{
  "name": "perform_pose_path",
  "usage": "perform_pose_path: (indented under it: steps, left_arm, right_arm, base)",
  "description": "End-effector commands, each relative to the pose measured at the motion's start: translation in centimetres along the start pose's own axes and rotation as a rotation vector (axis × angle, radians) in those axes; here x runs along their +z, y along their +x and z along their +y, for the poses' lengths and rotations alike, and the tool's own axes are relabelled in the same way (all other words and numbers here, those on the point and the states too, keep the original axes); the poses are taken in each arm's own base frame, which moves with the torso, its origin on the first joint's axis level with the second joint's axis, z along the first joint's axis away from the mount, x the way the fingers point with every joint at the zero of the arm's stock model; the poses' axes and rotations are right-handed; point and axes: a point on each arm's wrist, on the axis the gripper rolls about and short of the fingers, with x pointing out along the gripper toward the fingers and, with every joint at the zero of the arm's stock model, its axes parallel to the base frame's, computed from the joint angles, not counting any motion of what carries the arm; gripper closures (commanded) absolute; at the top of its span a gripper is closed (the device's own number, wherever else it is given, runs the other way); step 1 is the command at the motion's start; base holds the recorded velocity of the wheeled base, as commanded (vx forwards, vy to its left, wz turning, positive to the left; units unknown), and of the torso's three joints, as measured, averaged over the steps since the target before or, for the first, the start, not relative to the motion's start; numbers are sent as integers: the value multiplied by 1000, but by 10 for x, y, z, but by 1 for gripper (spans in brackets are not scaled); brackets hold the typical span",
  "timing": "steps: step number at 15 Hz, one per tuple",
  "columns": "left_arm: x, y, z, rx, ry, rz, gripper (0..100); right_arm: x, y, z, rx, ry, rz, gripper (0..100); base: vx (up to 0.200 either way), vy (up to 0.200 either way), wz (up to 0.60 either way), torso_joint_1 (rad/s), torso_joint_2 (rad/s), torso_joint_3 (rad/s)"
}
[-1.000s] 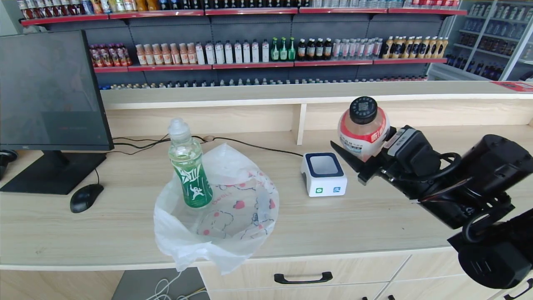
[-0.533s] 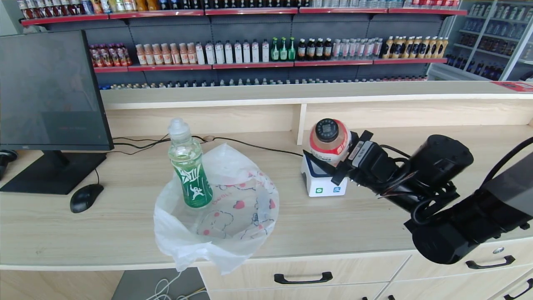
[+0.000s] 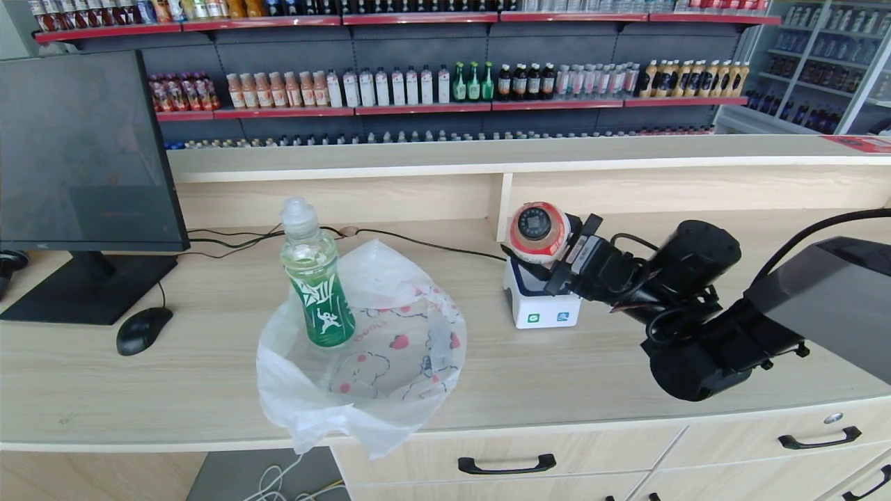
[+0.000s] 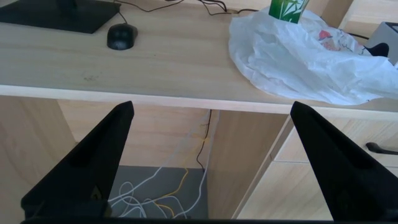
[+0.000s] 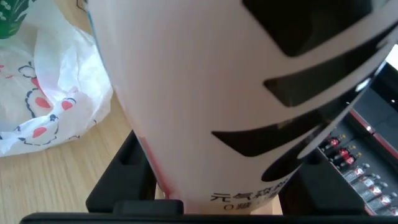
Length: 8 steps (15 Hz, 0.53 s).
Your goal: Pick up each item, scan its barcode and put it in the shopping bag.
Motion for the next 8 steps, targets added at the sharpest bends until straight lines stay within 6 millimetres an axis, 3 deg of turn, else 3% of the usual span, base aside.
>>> perform_pose_path:
  steps: [1,8]
  left_arm:
    - [0,0,0,0,0,1,0]
    - [0,0,0,2,-2,4,0]
  right_arm:
    - [-9,-1,3,10,5,10,100]
    - [-32,-10,0,30,-9,22,100]
  base:
    - [0,0,0,0,0,0]
    - [0,0,0,0,0,0]
